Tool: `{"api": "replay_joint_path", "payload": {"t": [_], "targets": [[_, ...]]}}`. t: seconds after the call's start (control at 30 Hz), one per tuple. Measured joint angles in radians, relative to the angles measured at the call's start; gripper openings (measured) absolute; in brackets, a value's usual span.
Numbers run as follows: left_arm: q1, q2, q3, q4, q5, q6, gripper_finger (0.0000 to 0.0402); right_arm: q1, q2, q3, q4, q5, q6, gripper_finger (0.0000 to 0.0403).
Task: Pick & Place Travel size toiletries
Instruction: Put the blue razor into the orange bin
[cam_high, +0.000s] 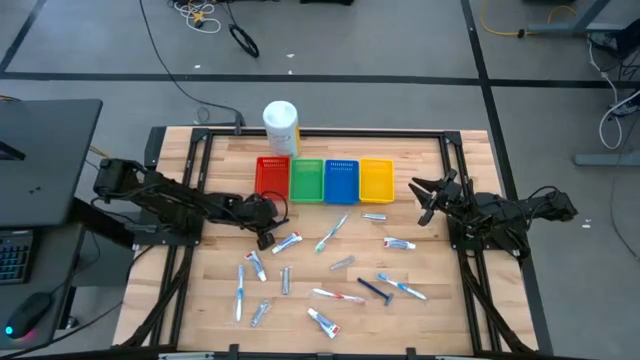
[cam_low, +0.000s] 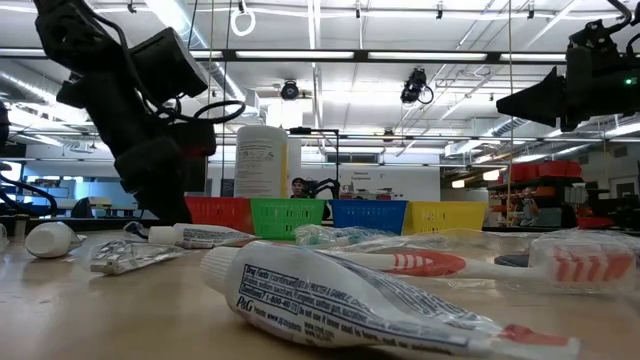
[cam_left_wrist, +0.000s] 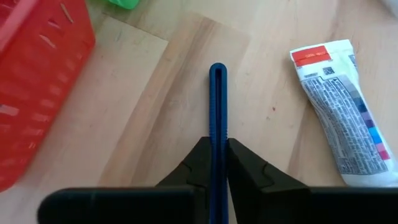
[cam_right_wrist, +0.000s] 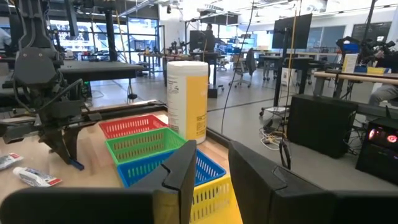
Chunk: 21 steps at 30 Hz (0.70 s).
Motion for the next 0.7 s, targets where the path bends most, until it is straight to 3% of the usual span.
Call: {"api": "replay_joint_path", "payload": {"t": [0.23, 0.43, 0.7], "targets": [[0.0, -0.036, 0.127, -0.145, -0.045, 0.025, 0.004, 0.0, 0.0, 0.0, 0.0, 0.001, 0.0, 0.0102], [0.001, -0.044, 0.267, -0.31, -0.182, 0.021, 0.0034, 0.0, 0.009, 0.0, 0.001, 0.0, 0.0, 0.0102], [0.079, -0.045, 0.378, -0.313, -0.268, -0.054, 0.0036, 0.0, 0.021, 0.0, 0.004, 0.002, 0.003, 0.0102]]}}
